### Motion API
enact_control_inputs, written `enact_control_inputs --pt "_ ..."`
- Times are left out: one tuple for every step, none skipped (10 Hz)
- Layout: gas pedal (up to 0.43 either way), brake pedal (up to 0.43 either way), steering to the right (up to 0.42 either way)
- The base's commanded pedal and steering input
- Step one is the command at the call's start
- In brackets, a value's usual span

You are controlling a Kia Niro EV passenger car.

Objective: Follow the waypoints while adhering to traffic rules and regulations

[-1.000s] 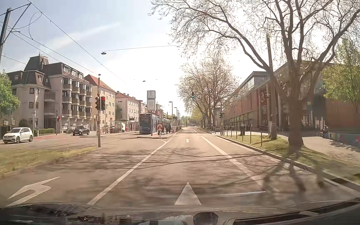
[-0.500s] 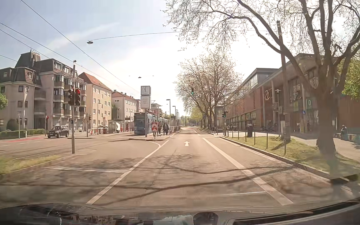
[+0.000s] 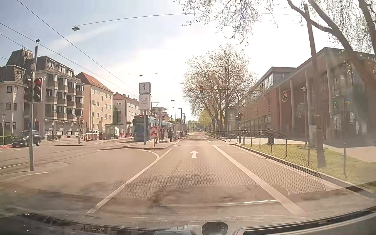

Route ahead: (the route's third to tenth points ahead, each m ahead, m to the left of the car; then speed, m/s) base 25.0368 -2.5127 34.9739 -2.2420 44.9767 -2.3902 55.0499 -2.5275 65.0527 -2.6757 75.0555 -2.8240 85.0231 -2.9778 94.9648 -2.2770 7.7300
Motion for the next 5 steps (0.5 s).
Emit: enact_control_inputs --pt "0.000 0.000 0.003" --pt "0.000 0.000 0.003" --pt "0.000 0.000 0.003" --pt "0.000 0.000 0.003" --pt "0.000 0.000 0.003"
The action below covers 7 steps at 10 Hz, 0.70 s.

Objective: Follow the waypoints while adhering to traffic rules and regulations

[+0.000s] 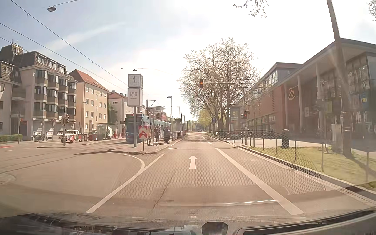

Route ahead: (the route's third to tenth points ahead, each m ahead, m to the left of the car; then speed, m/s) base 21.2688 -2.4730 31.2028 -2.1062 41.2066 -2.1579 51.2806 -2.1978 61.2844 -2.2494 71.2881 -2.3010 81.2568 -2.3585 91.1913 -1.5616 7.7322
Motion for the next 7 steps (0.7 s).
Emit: enact_control_inputs --pt "0.000 0.000 0.003" --pt "0.000 0.006 0.002" --pt "0.000 0.073 0.001" --pt "0.000 0.134 0.001" --pt "0.000 0.177 0.001" --pt "0.000 0.207 0.000" --pt "0.000 0.226 0.000"
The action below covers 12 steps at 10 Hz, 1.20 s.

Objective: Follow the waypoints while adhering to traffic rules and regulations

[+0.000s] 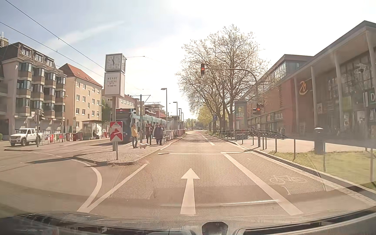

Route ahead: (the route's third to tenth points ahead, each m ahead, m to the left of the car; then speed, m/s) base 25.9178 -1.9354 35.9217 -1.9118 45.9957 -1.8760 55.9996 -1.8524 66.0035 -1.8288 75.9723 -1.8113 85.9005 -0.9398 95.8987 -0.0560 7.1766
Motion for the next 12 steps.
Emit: enact_control_inputs --pt "0.000 0.232 0.000" --pt "0.000 0.244 0.000" --pt "0.000 0.244 -0.001" --pt "0.000 0.244 -0.002" --pt "0.000 0.250 -0.003" --pt "0.000 0.250 -0.003" --pt "0.000 0.250 -0.003" --pt "0.000 0.250 -0.003" --pt "0.000 0.250 -0.003" --pt "0.000 0.244 -0.002" --pt "0.000 0.244 -0.002" --pt "0.000 0.250 -0.002"
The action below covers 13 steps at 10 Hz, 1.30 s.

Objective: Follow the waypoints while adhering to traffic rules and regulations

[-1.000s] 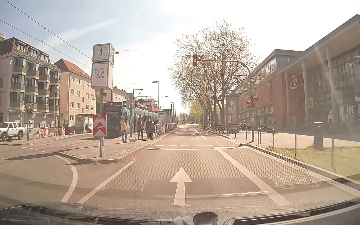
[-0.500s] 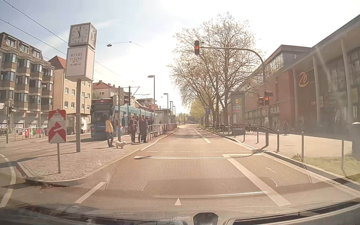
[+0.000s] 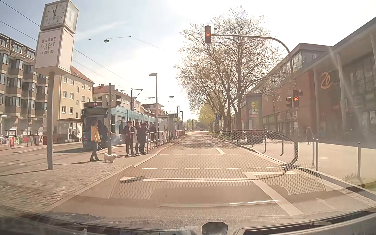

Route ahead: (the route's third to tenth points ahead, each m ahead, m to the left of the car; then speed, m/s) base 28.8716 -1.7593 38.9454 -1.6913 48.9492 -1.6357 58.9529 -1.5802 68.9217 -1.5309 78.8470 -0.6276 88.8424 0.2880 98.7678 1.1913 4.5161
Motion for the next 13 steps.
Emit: enact_control_inputs --pt "0.000 0.250 -0.002" --pt "0.000 0.250 -0.002" --pt "0.000 0.256 -0.002" --pt "0.000 0.256 -0.002" --pt "0.000 0.262 -0.001" --pt "0.000 0.262 -0.002" --pt "0.000 0.262 -0.002" --pt "0.000 0.262 -0.002" --pt "0.000 0.262 -0.002" --pt "0.000 0.262 -0.002" --pt "0.000 0.262 -0.002" --pt "0.000 0.250 -0.002" --pt "0.000 0.238 -0.002"
